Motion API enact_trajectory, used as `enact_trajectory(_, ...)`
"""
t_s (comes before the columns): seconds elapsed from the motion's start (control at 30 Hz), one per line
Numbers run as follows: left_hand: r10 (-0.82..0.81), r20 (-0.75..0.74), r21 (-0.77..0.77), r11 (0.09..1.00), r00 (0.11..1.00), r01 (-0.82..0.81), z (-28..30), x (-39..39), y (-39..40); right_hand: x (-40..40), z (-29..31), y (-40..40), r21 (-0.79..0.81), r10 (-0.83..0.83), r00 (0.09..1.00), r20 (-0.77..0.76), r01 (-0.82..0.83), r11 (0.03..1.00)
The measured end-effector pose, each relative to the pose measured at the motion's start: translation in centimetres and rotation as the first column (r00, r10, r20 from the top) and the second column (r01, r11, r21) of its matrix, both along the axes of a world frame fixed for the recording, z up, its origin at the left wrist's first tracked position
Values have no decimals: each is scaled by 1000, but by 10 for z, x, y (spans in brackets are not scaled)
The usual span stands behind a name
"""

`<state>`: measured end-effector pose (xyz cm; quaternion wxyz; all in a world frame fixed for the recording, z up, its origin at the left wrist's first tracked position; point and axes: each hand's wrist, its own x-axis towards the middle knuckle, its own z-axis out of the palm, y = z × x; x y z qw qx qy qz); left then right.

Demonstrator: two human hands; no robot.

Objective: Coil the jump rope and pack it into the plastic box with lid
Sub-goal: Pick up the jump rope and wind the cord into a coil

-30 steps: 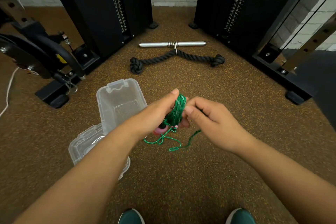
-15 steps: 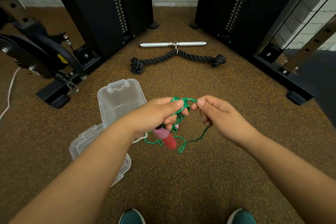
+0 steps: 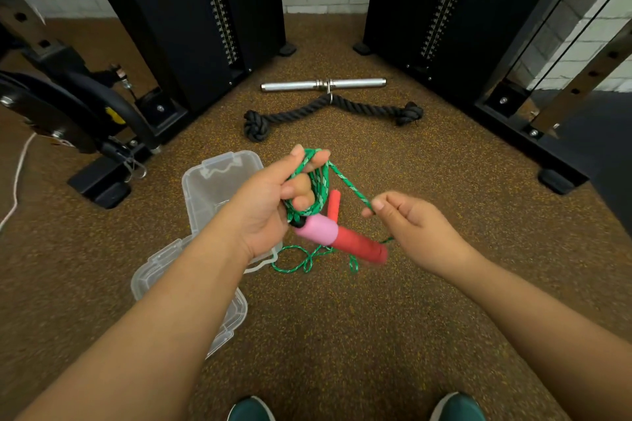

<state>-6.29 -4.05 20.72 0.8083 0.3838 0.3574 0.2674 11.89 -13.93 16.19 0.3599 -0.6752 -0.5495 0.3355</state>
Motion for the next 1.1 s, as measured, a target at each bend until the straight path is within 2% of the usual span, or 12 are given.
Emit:
enact_trajectory(0.07, 35, 45, -37, 999, 998, -34, 0, 1, 1, -7, 0, -3, 2, 106, 980, 170, -108, 994)
enact_trajectory(0.17, 38, 34, 4, 999, 999, -38, -1, 3, -1, -22, 3, -9, -30, 261, 884, 387, -270, 962)
enact_trajectory(0.2, 18, -17, 48, 999, 1000, -17, -1, 5, -3, -28, 5, -11, -24, 294, 854, 429, -314, 949)
enact_trajectory(0.27, -42, -237, 169, 982, 971, 84, -1, 8, -8, -38, 9, -12, 17, 330, 827, 455, -378, 926)
enact_trajectory(0.37, -64, -583, 320, 899, 810, 301, -6, 8, -15, -48, 17, -12, 109, 330, 900, 286, -372, 922)
enact_trajectory(0.47, -38, -654, 422, 811, 756, 406, -11, 5, -17, -44, 29, -4, 143, 219, 976, -8, -216, 966)
enact_trajectory(0.53, -155, -651, 387, 774, 743, 501, -6, 1, -17, -34, 35, 1, 103, 96, 976, -195, -77, 992)
enact_trajectory(0.6, -284, -609, 336, 754, 741, 565, -2, 0, -16, -23, 39, 6, 48, -12, 965, -260, 26, 999)
enact_trajectory(0.67, -340, -524, 324, 768, 781, 552, 1, 1, -17, -17, 37, 9, -19, -73, 938, -338, 70, 997)
enact_trajectory(0.77, -314, -447, 314, 822, 837, 476, -1, 5, -18, -12, 32, 11, -115, -110, 887, -448, 65, 991)
enact_trajectory(0.9, -243, -411, 328, 860, 879, 390, -4, 2, -15, -4, 26, 9, -129, -9, 862, -508, -66, 989)
enact_trajectory(1.1, -181, -340, 276, 919, 923, 282, -8, 2, -10, 6, 18, 7, -180, -56, 884, -464, -33, 983)
